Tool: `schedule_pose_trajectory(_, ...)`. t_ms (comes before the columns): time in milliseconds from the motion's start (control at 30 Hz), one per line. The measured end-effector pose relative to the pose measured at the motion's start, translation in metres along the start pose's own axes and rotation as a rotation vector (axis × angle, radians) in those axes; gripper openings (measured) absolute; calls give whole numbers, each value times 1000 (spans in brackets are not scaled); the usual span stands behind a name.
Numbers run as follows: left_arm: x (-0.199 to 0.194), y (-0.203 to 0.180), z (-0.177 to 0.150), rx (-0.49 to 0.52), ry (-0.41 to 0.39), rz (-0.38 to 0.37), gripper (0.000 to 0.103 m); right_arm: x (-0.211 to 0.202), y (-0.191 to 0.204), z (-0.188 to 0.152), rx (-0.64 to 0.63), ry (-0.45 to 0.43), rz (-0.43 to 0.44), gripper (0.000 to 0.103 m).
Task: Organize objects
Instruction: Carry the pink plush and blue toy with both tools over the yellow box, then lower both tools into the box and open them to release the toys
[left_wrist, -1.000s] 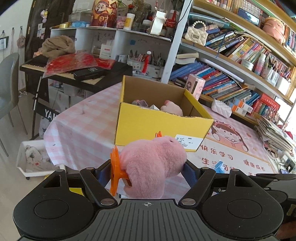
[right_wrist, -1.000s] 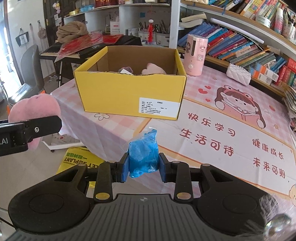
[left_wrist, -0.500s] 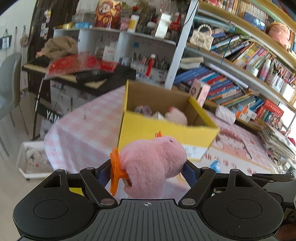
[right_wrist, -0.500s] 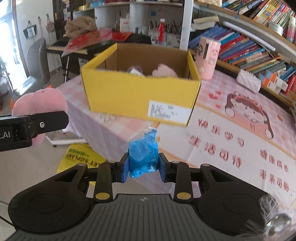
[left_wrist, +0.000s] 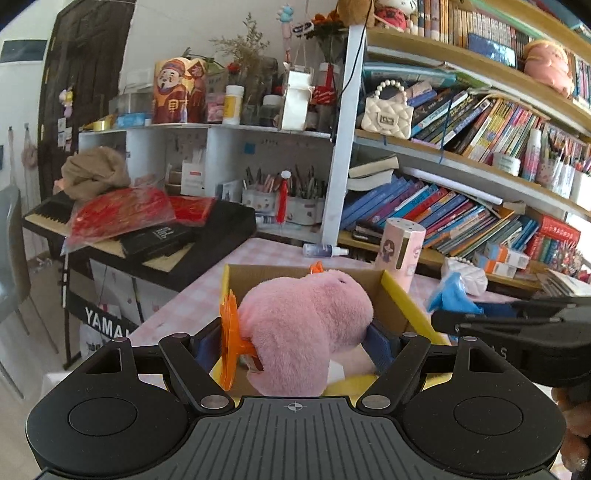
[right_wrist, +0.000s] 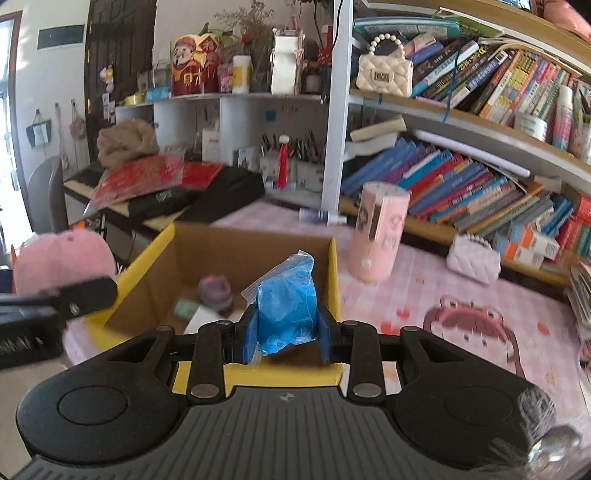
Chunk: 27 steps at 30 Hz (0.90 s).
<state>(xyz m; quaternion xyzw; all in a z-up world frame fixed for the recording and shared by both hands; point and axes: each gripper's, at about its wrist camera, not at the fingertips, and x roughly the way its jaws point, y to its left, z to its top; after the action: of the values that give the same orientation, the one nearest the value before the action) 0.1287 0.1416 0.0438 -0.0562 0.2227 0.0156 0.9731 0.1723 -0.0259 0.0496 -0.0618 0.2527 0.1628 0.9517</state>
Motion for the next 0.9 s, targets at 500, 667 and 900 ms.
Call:
schedule_pose_trajectory(500, 74, -19, -4, 140, 127, 88, 78, 87, -7, 25, -63, 62, 70, 30)
schedule_pose_trajectory(667, 94, -24, -10, 191, 186, 114, 79, 108, -7, 28, -94, 90, 96, 30)
schedule_pose_trajectory(900, 116, -26, -14, 216, 249, 157, 79, 136, -4, 26, -134, 172, 155, 30)
